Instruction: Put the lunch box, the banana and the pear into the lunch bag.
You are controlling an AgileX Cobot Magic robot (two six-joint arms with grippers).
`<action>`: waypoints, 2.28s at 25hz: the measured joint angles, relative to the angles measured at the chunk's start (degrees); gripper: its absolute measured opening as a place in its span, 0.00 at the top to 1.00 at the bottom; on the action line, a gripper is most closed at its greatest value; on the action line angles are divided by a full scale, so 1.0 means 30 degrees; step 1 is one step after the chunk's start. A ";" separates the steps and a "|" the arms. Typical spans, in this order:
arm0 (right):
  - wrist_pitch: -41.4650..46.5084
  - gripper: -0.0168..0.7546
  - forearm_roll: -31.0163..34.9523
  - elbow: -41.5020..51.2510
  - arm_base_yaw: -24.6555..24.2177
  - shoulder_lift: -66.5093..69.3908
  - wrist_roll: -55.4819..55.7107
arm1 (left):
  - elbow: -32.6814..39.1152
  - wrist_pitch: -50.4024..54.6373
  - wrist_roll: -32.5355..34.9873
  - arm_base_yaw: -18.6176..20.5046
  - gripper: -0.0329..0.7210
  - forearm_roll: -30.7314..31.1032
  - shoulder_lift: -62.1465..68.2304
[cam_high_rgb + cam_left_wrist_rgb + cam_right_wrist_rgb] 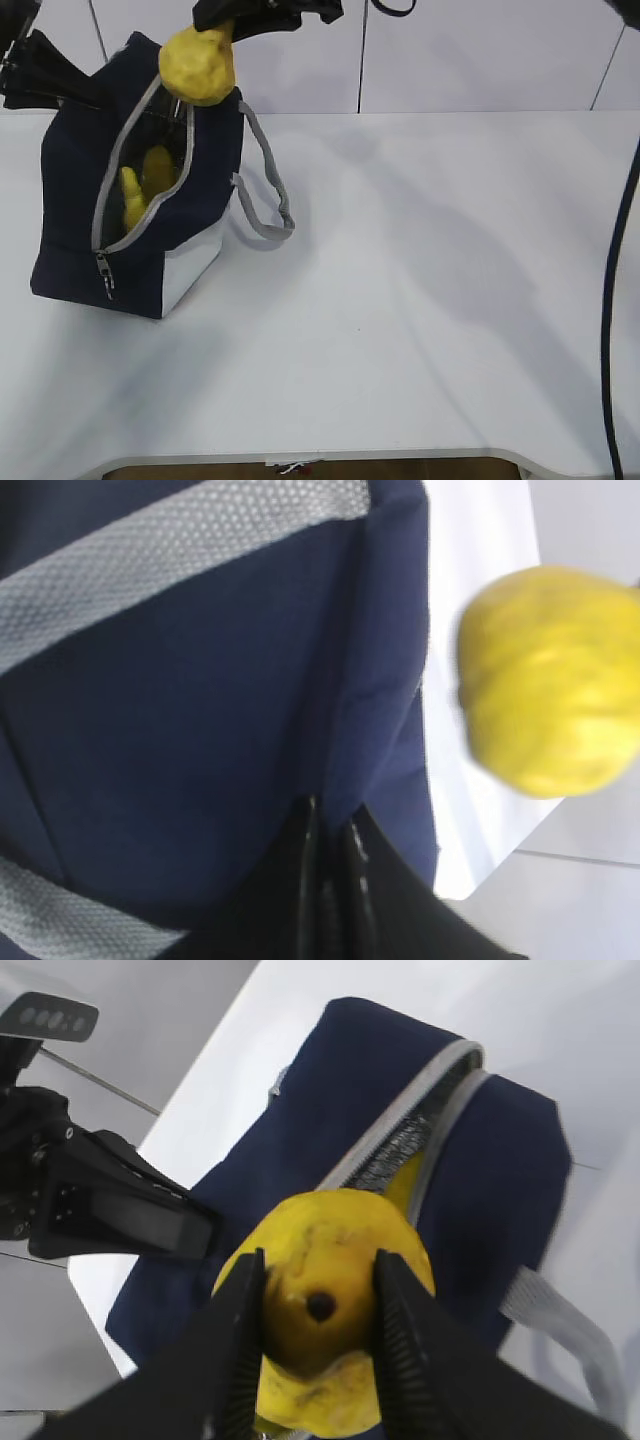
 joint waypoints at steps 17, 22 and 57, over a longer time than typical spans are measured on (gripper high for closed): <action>-0.2455 0.37 0.2032 0.0157 0.0891 0.3186 -0.0665 | 0.0000 0.0000 0.0000 0.0030 0.95 -0.0650 0.0000; -0.0849 0.23 0.1745 0.0157 0.0457 0.2907 -0.0730 | 0.0000 0.0000 0.0000 0.0030 0.95 -0.0679 0.0000; 0.1625 0.79 -0.1306 0.3108 0.0252 0.1922 0.0413 | 0.0000 0.0000 -0.0063 0.0030 0.95 -0.0722 0.0000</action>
